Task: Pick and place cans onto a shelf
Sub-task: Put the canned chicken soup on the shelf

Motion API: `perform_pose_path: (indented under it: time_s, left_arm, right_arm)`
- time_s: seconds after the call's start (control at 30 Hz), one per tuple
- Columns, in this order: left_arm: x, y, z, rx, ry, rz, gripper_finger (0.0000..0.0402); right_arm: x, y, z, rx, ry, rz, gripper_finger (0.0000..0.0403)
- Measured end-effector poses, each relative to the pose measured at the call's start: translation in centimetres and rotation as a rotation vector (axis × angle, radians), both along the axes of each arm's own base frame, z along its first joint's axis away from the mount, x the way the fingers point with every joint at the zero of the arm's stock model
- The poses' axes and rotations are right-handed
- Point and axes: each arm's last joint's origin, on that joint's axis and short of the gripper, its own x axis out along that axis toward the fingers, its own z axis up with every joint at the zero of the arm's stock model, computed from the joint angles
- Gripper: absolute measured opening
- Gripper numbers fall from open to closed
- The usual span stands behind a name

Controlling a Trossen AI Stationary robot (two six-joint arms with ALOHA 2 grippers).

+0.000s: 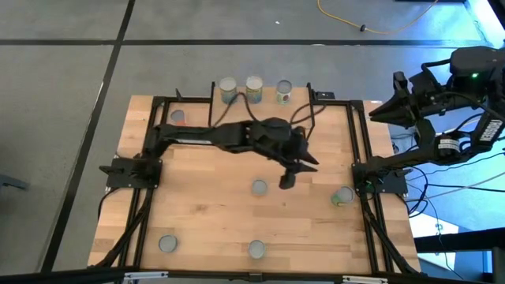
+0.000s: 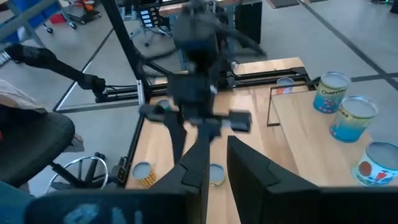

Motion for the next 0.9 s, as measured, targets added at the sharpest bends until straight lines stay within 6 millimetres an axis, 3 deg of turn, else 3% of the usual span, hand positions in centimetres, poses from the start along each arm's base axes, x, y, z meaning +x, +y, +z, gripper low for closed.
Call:
perform_pose_path:
  time_s: [0.17,0.3,0.6,0.9]
  left_arm:
    - [2.2,-0.2,-3.3,0.011,0.041,-0.005,0.0094]
    - [2.9,-0.7,-4.6,0.011,0.067,-0.016,0.0094]
    - [2.8,-1.3,-4.5,0.010,0.063,-0.028,0.0094]
    - [2.7,-1.4,-4.4,-0.010,0.065,-0.067,0.0094]
  right_arm:
    - [-0.1,0.0,-0.2,0.041,0.011,-0.017,0.0058]
    - [-0.1,0.0,-1.2,0.050,0.052,-0.017,0.0058]
    - [-0.4,0.1,-6.2,0.105,0.234,-0.021,0.0058]
    - [-2.7,0.8,-11.6,0.192,0.353,-0.057,0.0058]
